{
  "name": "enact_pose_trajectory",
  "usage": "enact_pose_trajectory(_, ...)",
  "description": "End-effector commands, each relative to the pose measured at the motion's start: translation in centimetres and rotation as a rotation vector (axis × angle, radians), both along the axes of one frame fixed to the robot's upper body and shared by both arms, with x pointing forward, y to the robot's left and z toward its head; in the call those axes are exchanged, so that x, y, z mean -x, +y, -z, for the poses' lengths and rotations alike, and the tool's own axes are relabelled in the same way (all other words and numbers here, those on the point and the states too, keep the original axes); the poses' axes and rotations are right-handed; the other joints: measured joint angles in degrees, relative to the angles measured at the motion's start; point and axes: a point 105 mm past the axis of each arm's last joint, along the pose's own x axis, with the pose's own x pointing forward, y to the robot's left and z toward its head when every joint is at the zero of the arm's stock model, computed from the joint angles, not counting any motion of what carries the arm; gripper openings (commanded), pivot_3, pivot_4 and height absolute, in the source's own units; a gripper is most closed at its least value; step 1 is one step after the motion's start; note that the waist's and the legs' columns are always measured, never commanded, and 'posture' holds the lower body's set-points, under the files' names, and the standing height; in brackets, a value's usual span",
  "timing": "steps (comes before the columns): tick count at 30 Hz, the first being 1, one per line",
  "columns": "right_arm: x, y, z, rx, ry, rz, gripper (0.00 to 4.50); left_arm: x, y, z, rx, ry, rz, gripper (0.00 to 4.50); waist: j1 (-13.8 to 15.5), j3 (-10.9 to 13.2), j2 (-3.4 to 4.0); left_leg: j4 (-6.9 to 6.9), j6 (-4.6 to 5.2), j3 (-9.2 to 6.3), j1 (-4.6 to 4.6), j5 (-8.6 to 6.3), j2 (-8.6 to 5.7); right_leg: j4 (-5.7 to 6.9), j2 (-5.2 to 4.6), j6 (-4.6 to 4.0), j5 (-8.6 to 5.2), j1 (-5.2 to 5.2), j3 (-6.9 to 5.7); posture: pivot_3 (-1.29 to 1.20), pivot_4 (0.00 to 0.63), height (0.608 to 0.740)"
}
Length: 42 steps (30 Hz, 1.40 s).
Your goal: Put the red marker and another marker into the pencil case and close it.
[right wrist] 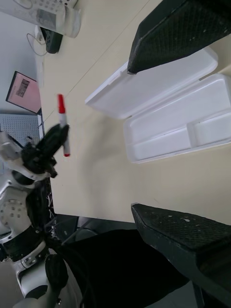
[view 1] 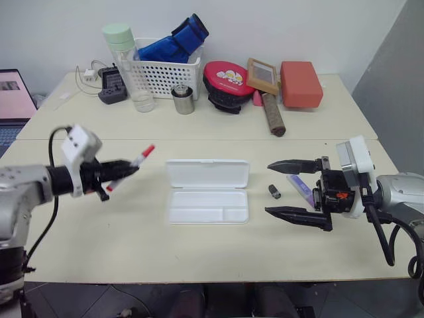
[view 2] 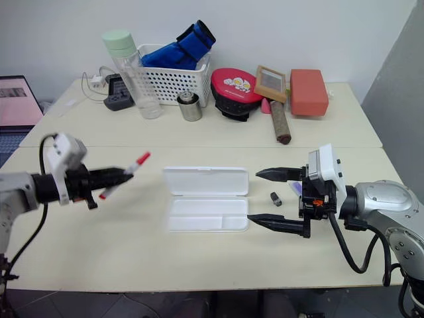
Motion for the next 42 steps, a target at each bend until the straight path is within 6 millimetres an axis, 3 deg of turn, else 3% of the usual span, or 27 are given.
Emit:
enact_pose_trajectory(1,0.3,-0.4,-1.9,-0.049,-0.063,-0.011,4.5,2.6,-6.2,-1.6,-0.049,-0.022,0.313,0.41,-0.15,0.0,0.0,0.0,0.0,0.01,0.0,0.0,0.0,0.0,0.01,0.0,0.0,0.0,0.0,0.0,0.15,0.74)
enact_pose_trajectory(6,0.3,-0.7,-1.7,-0.052,-0.067,0.021,4.5,2.5,-9.4,2.2,-0.225,0.039,0.476,0.41,-0.34,0.0,0.0,-0.04,0.0,0.16,0.13,0.0,0.0,0.02,0.2,0.0,0.0,0.08,0.04,0.0,0.15,0.74)
enact_pose_trajectory(11,0.7,-0.7,-1.2,-0.047,-0.062,0.054,4.5,0.6,-9.3,5.3,-0.362,0.064,0.49,0.41,-0.7,0.01,0.01,-0.03,0.01,0.3,0.12,0.0,0.12,0.04,0.43,-0.01,0.0,0.04,0.07,0.0,0.15,0.74)
enact_pose_trajectory(17,0.7,-1.5,0.0,-0.007,-0.037,0.131,4.5,-2.0,-10.2,6.9,-0.413,0.039,0.502,0.41,-0.36,0.02,-0.01,0.02,0.01,0.32,0.03,0.0,0.11,0.01,0.46,-0.01,0.0,0.04,0.01,0.0,0.15,0.74)
enact_pose_trajectory(24,0.5,-2.1,0.8,0.016,-0.029,0.172,4.5,-2.8,-11.2,8.9,-0.473,0.034,0.565,0.41,-0.47,0.02,-0.01,0.03,0.01,0.3,0.0,0.0,0.1,0.02,0.44,-0.01,0.01,0.02,0.01,0.0,0.15,0.74)
enact_pose_trajectory(42,0.7,-2.0,0.9,0.013,-0.026,0.175,4.5,-3.0,-13.4,8.9,-0.443,0.002,0.604,0.41,-0.51,0.02,-0.01,0.07,0.02,0.25,0.0,0.01,0.09,0.04,0.44,-0.01,0.01,0.03,-0.01,0.0,0.15,0.74)
